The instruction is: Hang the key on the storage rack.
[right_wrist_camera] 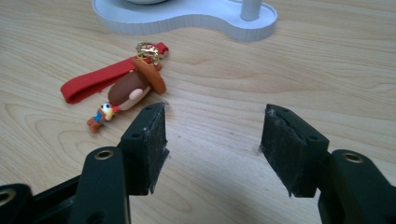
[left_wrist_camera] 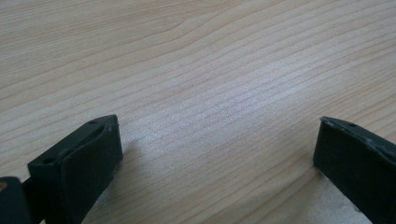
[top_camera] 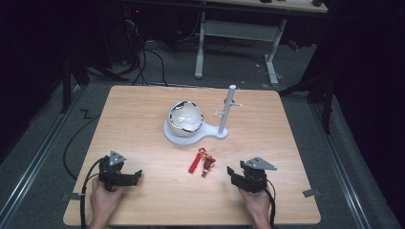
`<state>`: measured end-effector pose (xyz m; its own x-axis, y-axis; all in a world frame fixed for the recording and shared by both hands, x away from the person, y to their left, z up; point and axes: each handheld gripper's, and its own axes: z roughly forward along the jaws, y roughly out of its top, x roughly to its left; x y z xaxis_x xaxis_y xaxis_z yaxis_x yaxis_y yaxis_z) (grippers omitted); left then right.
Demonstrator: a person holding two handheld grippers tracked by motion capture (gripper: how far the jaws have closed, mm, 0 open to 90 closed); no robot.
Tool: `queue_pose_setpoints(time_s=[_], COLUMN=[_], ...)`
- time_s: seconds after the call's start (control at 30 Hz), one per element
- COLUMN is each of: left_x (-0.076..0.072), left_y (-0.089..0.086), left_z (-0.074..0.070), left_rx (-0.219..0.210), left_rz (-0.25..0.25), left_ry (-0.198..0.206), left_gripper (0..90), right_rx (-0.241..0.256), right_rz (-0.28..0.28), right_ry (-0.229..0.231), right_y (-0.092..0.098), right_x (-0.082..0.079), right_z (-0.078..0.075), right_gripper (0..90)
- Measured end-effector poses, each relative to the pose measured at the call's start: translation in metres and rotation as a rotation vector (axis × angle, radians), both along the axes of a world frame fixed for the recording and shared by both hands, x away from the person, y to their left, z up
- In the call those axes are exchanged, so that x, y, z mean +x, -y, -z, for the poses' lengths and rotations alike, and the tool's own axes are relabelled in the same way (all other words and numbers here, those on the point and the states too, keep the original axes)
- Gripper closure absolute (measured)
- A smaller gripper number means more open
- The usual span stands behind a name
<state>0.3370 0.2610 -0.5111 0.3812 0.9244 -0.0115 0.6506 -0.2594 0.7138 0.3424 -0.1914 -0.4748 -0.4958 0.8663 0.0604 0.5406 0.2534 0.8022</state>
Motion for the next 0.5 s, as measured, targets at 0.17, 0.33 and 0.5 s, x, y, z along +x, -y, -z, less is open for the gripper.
queue_pose_setpoints(time_s=[0.17, 0.33, 0.5], left_x=[0.0, 0.0, 0.0], left_y=[0.0, 0.0, 0.0], left_z=[0.0, 0.0, 0.0], left_rx=[0.0, 0.0, 0.0], left_rz=[0.0, 0.0, 0.0], left_ry=[0.0, 0.0, 0.0], left_gripper=[1.5, 1.5, 1.5], right_rx=[0.012, 0.004, 0.008], right_rz=[-0.021, -0.042, -0.055], right_ry=[-0.004, -0.015, -0.026], right_y=[-0.009, -0.018, -0.028], right_x=[0.0, 0.001, 0.003], right_z=[0.0, 0.003, 0.005], right_gripper=[40.0, 39.0, 37.6])
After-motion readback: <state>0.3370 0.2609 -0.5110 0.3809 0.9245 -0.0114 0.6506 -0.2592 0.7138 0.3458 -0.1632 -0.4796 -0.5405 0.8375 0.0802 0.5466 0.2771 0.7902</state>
